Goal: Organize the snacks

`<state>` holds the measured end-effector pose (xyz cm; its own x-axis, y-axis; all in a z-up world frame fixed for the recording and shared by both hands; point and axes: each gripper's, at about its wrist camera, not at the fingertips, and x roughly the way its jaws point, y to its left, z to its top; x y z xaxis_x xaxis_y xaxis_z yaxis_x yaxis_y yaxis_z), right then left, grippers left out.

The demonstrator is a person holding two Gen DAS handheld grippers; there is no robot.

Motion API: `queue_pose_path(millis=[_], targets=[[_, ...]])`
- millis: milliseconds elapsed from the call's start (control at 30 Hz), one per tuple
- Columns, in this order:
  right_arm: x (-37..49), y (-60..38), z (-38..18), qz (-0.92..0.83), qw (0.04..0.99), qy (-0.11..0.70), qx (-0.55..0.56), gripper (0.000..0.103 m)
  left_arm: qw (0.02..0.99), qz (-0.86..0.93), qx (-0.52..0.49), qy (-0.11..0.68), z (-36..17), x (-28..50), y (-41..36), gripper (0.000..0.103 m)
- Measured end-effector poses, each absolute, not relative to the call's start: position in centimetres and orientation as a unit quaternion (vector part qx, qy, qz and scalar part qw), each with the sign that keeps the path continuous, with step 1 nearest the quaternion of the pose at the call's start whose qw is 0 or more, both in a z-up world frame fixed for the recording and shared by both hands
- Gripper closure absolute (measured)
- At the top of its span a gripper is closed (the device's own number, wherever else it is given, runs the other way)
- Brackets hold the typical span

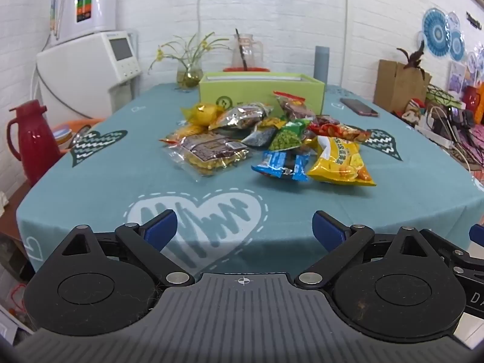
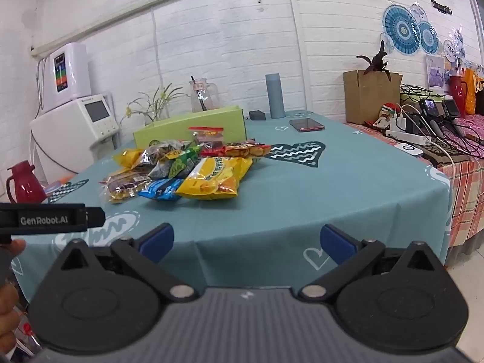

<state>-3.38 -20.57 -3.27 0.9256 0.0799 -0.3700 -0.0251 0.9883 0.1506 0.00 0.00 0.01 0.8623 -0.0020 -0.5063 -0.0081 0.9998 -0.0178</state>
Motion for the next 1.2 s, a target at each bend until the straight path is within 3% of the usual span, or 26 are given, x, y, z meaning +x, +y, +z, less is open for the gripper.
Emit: queue_pose_path(millis=[1200], targets=[[-3.6,-20.2,-2.9,0.025,0.981,0.185,0.061,0.0,0.969,-0.032,-0.014,0.244,0.1,-0.6,-0.5,0.017]])
